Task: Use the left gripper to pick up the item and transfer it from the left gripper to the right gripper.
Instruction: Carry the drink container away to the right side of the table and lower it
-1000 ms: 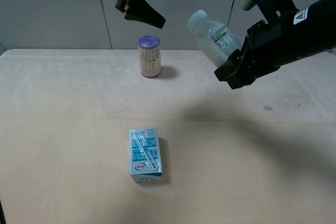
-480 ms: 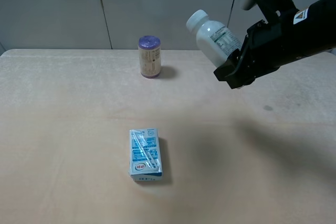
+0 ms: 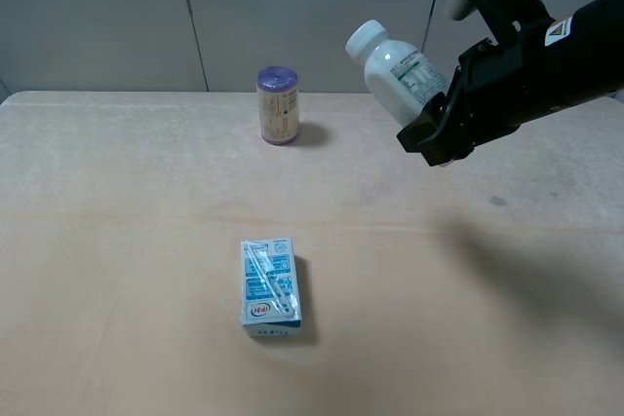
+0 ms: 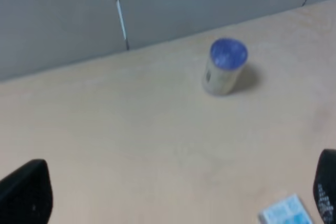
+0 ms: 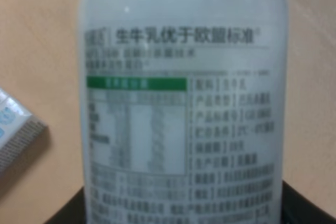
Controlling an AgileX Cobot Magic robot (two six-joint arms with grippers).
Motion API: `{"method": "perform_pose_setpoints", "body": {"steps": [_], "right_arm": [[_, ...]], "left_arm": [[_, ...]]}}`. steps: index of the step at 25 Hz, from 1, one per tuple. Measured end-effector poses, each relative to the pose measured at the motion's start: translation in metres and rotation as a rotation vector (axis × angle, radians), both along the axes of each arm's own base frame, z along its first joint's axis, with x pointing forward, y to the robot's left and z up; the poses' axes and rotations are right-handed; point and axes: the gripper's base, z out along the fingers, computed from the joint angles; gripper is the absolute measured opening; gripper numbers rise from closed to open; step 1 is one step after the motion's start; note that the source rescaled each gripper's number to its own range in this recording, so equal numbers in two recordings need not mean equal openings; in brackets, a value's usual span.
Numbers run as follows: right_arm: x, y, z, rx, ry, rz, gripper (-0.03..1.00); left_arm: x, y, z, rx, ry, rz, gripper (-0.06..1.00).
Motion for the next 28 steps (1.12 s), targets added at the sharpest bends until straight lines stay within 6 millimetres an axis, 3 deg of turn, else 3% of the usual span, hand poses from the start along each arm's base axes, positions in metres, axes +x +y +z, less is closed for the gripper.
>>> {"method": "perform_pose_setpoints", "body": {"steps": [3,8,12,16,21,28], "right_arm": [[0.000,0.000,0.000,0.000,0.000,0.000,0.01],[0.000,0.000,0.000,0.000,0.000,0.000,0.01],[0.000,0.000,0.000,0.006,0.003,-0.003,0.01],[0.000,0.000,0.000,0.009,0.005,-0.004,0.01],[0.000,0.000,0.000,0.009,0.005,-0.004,0.01],[0.000,0.000,0.000,0.012,0.006,-0.007,0.01]], "left_arm": [[-0.032,0.010,-0.029,0.006,0.052,0.007,1.00],[-0.091,0.029,-0.100,0.029,0.127,0.008,1.00],[-0.138,0.043,-0.151,0.017,0.093,0.009,1.00],[-0.170,0.053,-0.186,-0.010,0.014,0.010,1.00],[-0.191,0.060,-0.206,-0.053,-0.122,0.009,1.00],[-0.185,0.061,-0.220,-0.011,-0.130,0.017,1.00]]}}
